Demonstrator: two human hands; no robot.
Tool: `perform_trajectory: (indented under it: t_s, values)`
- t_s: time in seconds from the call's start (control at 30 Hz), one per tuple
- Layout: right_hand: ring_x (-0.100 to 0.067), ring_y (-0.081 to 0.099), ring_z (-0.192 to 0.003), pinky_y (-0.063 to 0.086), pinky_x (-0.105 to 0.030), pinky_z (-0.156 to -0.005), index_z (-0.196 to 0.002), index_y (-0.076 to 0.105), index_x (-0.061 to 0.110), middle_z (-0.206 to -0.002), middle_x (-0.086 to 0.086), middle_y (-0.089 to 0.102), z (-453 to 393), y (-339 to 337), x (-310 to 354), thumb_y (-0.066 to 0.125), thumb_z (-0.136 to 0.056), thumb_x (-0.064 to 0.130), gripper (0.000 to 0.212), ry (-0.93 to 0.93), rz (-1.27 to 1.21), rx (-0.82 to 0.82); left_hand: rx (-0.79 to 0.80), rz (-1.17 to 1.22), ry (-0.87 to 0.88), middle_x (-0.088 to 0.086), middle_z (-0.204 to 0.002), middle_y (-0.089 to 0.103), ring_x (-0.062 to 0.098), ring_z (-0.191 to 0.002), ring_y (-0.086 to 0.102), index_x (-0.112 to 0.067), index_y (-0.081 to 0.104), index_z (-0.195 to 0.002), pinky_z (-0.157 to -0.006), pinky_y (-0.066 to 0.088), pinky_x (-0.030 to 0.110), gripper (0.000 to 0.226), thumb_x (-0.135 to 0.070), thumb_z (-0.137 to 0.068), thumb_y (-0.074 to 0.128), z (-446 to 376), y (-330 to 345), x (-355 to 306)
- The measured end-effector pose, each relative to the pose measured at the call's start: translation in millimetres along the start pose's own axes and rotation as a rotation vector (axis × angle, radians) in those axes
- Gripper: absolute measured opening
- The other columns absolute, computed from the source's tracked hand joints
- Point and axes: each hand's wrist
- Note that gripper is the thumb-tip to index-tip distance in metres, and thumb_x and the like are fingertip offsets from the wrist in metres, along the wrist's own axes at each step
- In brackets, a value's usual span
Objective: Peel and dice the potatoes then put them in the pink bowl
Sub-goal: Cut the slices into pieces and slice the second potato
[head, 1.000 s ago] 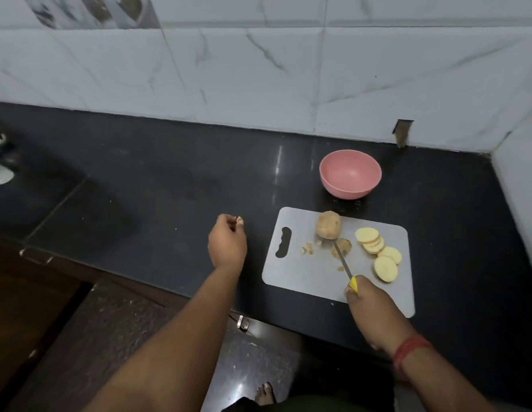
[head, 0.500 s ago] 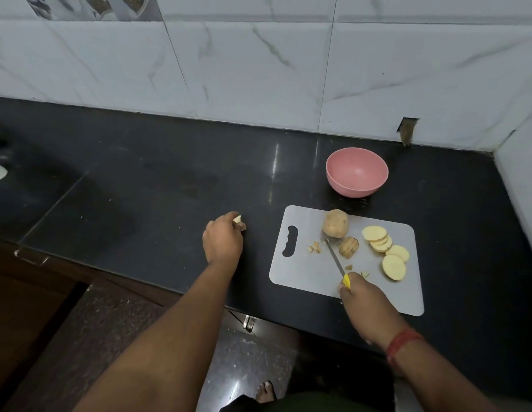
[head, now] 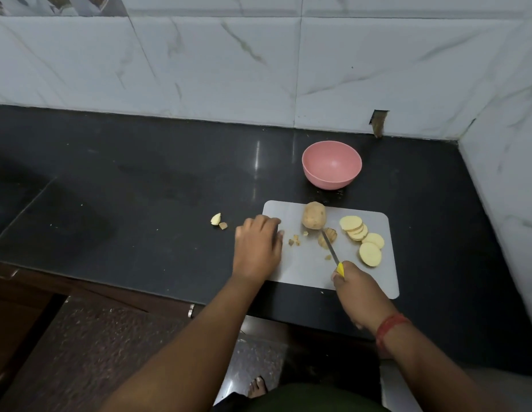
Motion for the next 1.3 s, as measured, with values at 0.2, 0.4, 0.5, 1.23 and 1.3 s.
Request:
perform_trajectory:
  t_s: [0.2,0.4,0.5,1.23,1.3]
  values:
    - [-0.023,0.053,-0.06,0.04,-0.025,-0.041,-0.093,0.044,0.014,-0.084,-0.01,0.055,-0.4,-9.6,-12.4,0.035,-0.102,0.03,0.02,0.037,-0.016,-0.037,0.101,0.02,0.228,-0.004,-0.107,0.062,0.022,-0.091,0.054,-0.02,0.065,-0.111,-0.083,0.043,0.04,0.021,-0.03,-0.094,0.059,8.2,21.3,-44.2]
    - [-0.024,0.055,-0.063,0.043,-0.026,-0.043,-0.101,0.045,0.012,-0.087,-0.008,0.055,4.5,-18.3,-27.4,0.034,-0.102,0.029,0.02,0.066,-0.014,-0.048,0.177,0.002,0.311,-0.001,-0.106,0.061,0.023,-0.093,0.052,-0.019,0.063,-0.11,-0.078,0.039,0.038,0.02,-0.028,-0.093,0.062,15.9,34.2,-70.1]
    - [-0.022,0.055,-0.064,0.041,-0.025,-0.044,-0.101,0.046,0.012,-0.088,-0.008,0.056,9.2,-22.4,-37.9,0.034,-0.102,0.028,0.02,0.065,-0.024,-0.056,0.174,-0.006,0.25,-0.001,-0.107,0.062,0.024,-0.093,0.052,-0.018,0.063,-0.112,-0.08,0.039,0.038,0.023,-0.027,-0.091,0.064,18.9,37.6,-79.1]
    - [-0.013,0.049,-0.063,0.038,-0.025,-0.05,-0.103,0.046,0.013,-0.08,0.0,0.05,22.0,-25.2,-68.6,0.034,-0.104,0.028,0.019,0.028,0.086,0.002,0.279,-0.065,0.021,-0.005,-0.096,0.063,0.022,-0.09,0.056,-0.023,0.065,-0.098,-0.077,0.027,0.034,0.009,-0.028,-0.096,0.058,23.6,48.1,-93.9]
    - [-0.013,0.049,-0.063,0.04,-0.026,-0.052,-0.103,0.045,0.013,-0.08,0.0,0.05,21.1,-25.6,-69.3,0.034,-0.104,0.028,0.018,0.027,0.091,0.002,0.287,-0.087,0.067,-0.005,-0.096,0.062,0.023,-0.089,0.055,-0.023,0.065,-0.097,-0.076,0.025,0.034,0.007,-0.023,-0.095,0.058,26.0,48.1,-93.9]
Point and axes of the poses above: each hand's wrist, its own z-axis away from the middle knuckle, its own y-axis out of the palm, x = y × z
